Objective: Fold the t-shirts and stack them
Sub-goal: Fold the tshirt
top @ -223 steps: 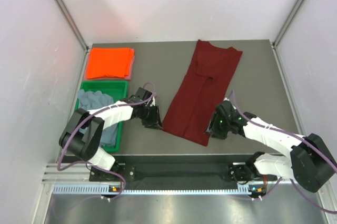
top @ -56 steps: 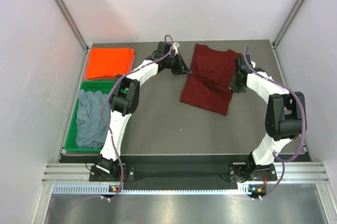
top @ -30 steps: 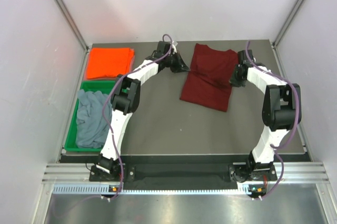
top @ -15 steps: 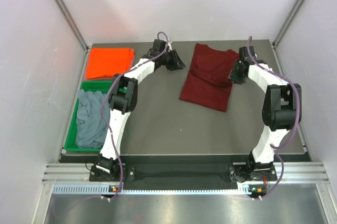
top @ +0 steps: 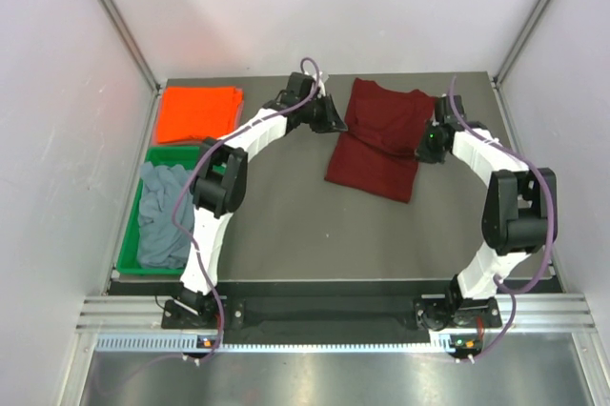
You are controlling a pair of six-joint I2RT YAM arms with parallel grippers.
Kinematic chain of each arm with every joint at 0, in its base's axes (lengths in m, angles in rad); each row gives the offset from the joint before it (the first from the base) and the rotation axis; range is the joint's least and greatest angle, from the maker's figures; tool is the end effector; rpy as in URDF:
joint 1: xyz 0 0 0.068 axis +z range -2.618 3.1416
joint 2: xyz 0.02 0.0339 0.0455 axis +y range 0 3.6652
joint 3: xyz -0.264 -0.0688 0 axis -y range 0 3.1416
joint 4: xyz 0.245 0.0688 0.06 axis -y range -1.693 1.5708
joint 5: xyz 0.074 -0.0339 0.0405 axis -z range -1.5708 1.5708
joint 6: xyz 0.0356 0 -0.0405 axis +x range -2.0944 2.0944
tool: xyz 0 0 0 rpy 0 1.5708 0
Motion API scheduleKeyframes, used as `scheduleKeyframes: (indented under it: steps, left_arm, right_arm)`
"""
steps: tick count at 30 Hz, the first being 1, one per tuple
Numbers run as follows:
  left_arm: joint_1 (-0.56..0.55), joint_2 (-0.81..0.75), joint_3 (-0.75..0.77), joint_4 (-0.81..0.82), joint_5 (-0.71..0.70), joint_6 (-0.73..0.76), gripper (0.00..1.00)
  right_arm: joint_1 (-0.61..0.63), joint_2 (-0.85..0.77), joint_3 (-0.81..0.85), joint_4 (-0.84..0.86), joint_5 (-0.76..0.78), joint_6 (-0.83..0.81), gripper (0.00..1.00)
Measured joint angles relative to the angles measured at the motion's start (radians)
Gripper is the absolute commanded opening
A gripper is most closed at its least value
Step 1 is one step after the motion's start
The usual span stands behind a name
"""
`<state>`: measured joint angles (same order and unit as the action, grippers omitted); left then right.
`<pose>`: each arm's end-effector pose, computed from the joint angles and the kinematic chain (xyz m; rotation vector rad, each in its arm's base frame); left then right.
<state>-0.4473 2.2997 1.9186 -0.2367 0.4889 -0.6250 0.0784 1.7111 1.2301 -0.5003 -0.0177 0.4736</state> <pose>0.4720 -0.2450 0.2139 0.0917 2.3376 -1.1094 0.3616 0.0290 0.2236 0.4976 2.5205 0.2344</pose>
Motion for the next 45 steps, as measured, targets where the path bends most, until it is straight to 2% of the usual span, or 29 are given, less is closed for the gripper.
scheduleKeyframes:
  steps: [12, 18, 36, 45]
  left_arm:
    - [-0.021, 0.111, 0.028, -0.011, -0.005, -0.008, 0.19]
    - [-0.025, 0.180, 0.092, -0.013, -0.010, -0.025, 0.19]
    - [-0.018, 0.220, 0.206, 0.072, -0.055, -0.061, 0.25]
    - [0.012, 0.245, 0.217, 0.057, -0.087, -0.036, 0.29]
  right_arm:
    - [0.013, 0.086, -0.052, 0.079, -0.010, 0.010, 0.02]
    - [0.013, 0.164, 0.010, 0.100, 0.018, 0.014, 0.00]
    - [-0.008, 0.219, 0.095, 0.180, 0.077, 0.027, 0.01]
    - [-0.012, 0.256, 0.101, 0.187, 0.092, 0.028, 0.01]
